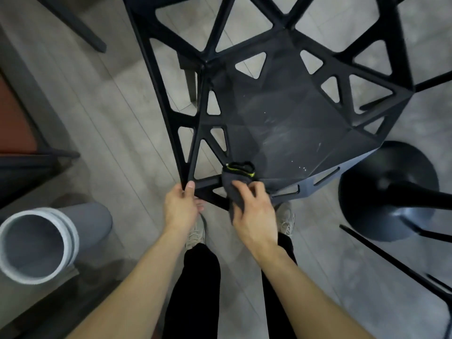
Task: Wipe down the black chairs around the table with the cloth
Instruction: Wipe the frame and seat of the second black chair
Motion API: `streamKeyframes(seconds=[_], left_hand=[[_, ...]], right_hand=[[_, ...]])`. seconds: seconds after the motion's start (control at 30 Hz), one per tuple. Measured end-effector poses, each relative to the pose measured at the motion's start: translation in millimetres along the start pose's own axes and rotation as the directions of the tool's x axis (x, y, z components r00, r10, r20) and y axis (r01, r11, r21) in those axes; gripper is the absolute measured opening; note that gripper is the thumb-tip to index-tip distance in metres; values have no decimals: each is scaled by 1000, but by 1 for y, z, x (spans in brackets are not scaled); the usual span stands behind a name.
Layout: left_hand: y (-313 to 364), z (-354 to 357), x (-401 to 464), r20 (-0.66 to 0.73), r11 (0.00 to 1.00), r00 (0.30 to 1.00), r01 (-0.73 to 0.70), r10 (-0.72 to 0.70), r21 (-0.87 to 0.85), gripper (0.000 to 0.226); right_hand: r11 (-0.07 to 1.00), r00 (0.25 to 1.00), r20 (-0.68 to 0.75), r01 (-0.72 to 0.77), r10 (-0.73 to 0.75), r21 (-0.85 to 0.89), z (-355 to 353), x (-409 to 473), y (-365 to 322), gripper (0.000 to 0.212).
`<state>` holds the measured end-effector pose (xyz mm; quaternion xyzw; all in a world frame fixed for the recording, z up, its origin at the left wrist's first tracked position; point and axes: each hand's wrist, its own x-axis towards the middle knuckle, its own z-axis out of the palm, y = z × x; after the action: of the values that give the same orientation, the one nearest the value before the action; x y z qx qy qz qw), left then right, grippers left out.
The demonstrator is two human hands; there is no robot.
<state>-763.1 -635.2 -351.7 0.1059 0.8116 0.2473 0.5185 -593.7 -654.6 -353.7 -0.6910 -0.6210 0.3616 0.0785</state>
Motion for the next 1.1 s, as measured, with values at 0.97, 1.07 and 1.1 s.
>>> streamKeyframes(seconds=[0.97,1.07,1.1], left_hand=[[157,158,-60,509,980,847,-197,154,32,70],[197,182,-56,426,944,856,-330,291,18,59],[212,190,-54,384,928,858,-372,340,10,54]], right_hand=[[933,961,149,-265,234,244,-254,124,35,23],[926,958,-129,-203,255,319,-285,148,29,22],[922,942,-219,-168,254,348,-297,161,25,21]])
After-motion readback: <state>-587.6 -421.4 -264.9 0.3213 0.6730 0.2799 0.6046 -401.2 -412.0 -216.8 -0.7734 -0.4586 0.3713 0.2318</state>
